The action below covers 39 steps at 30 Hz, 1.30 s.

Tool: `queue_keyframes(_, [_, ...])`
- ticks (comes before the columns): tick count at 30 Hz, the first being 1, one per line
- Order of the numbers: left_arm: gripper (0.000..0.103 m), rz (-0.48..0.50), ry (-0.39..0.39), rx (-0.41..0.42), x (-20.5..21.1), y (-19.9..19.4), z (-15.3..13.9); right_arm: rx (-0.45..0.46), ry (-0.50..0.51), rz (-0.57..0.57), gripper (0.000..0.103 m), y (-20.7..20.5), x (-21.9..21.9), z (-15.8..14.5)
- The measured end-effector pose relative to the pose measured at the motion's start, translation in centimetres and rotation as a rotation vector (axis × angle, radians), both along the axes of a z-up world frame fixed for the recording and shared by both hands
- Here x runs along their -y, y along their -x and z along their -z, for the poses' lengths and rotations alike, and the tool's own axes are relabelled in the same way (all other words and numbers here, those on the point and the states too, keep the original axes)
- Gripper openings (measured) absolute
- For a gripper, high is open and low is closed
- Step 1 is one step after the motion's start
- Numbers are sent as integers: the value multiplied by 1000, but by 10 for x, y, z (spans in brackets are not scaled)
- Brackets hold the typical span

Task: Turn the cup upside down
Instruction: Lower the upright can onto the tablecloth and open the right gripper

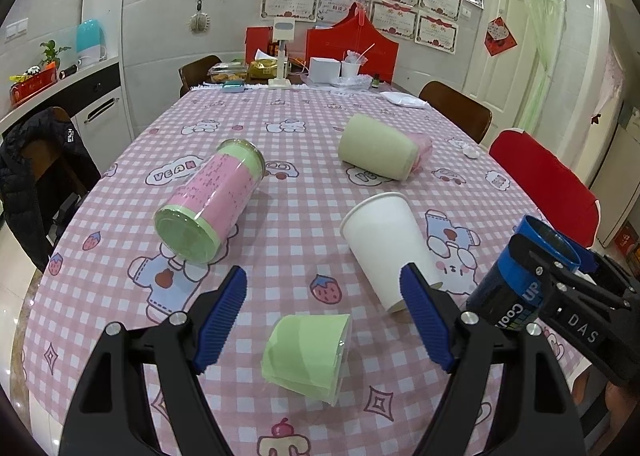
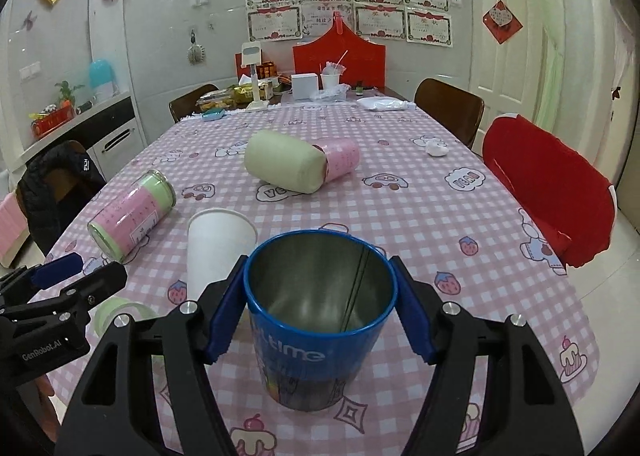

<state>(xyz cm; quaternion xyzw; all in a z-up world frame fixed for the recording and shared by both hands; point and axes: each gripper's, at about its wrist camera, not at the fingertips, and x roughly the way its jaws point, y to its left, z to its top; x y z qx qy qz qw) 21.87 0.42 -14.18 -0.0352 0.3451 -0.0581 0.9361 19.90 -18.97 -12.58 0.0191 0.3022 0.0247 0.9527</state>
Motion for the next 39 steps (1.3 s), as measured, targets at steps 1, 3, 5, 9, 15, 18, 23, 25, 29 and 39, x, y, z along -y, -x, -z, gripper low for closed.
queue_keyframes(1, [78,0,0,1,0,1,0,0,3,2,65,1,-1,0])
queue_keyframes(3, [78,1,-1,3,-1,2,-1,0,6,0,65,2,-2,1])
queue_keyframes(5, [78,0,-2,3,-1,3,-2,1,9,0,65,4,-4,1])
queue_keyframes(9, [78,1,-3,6,-1,7,-3,4,-2,-13,65,10,-8,0])
queue_keyframes(15, [78,2,-5,22,-1,19,-9,14,-19,-14,67,19,-9,-2])
queue_keyframes(18, [78,3,-8,34,-1,26,-14,27,-25,-11,72,26,-10,-5])
queue_keyframes(23, [78,6,-12,77,-1,44,-26,60,-41,-18,74,43,-11,-16])
queue_keyframes(25, [78,5,-14,115,-1,56,-35,80,-44,-22,75,52,-11,-22])
queue_keyframes(29, [78,4,-18,191,1,80,-53,139,-54,-31,82,75,-10,-39])
queue_keyframes(39, [79,-17,-39,401,11,152,-92,348,-31,-10,93,146,-4,-79])
